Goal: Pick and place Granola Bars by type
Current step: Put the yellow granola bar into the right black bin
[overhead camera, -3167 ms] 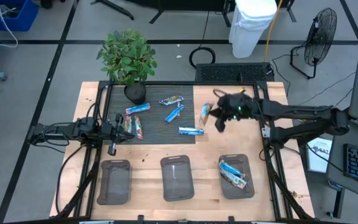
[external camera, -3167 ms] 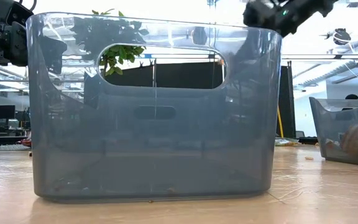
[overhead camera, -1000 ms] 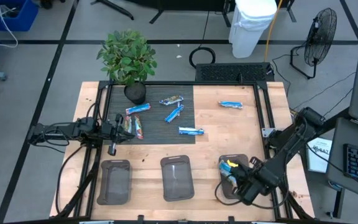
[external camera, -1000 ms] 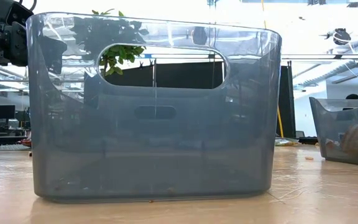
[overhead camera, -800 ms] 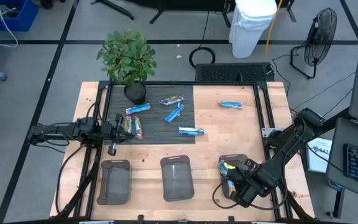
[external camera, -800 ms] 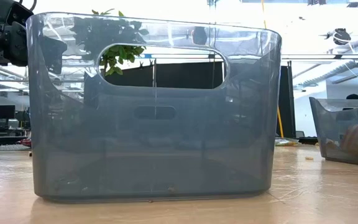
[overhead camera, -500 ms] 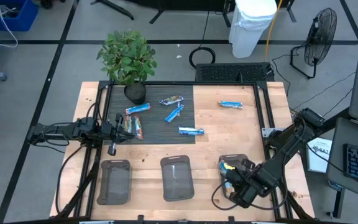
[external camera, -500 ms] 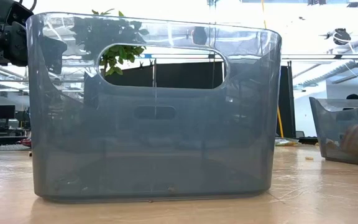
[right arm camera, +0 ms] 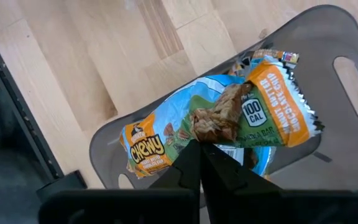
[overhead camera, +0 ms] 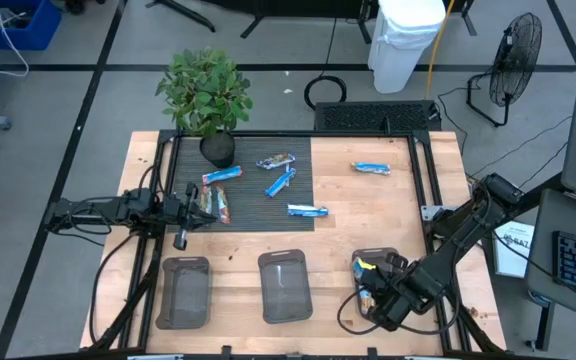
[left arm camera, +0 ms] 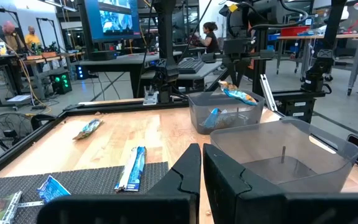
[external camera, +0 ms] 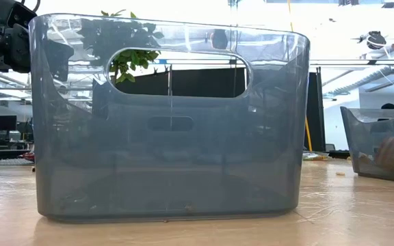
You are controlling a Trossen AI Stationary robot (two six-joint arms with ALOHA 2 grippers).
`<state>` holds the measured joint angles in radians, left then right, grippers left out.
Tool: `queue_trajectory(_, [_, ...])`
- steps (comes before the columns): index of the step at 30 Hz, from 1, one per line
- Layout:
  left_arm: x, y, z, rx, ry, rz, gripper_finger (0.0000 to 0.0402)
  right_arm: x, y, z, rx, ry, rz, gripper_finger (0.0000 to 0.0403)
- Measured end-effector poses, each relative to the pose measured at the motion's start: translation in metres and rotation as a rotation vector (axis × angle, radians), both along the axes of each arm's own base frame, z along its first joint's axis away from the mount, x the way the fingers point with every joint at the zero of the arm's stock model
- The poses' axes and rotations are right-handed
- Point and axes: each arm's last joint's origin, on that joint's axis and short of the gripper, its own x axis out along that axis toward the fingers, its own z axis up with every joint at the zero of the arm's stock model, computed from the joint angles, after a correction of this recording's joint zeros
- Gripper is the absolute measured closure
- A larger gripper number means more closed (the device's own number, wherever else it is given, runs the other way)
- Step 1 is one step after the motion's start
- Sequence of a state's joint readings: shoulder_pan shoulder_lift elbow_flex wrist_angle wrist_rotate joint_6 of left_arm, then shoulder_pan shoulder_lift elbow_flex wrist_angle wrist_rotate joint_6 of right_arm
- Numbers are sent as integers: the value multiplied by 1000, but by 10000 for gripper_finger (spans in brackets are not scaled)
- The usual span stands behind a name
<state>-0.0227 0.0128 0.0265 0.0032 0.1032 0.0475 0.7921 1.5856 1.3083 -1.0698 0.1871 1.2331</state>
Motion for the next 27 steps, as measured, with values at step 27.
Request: queue_trajectory(27, [0,0,0,0,0,0,376,0,0,0,-18,-18,-3,403])
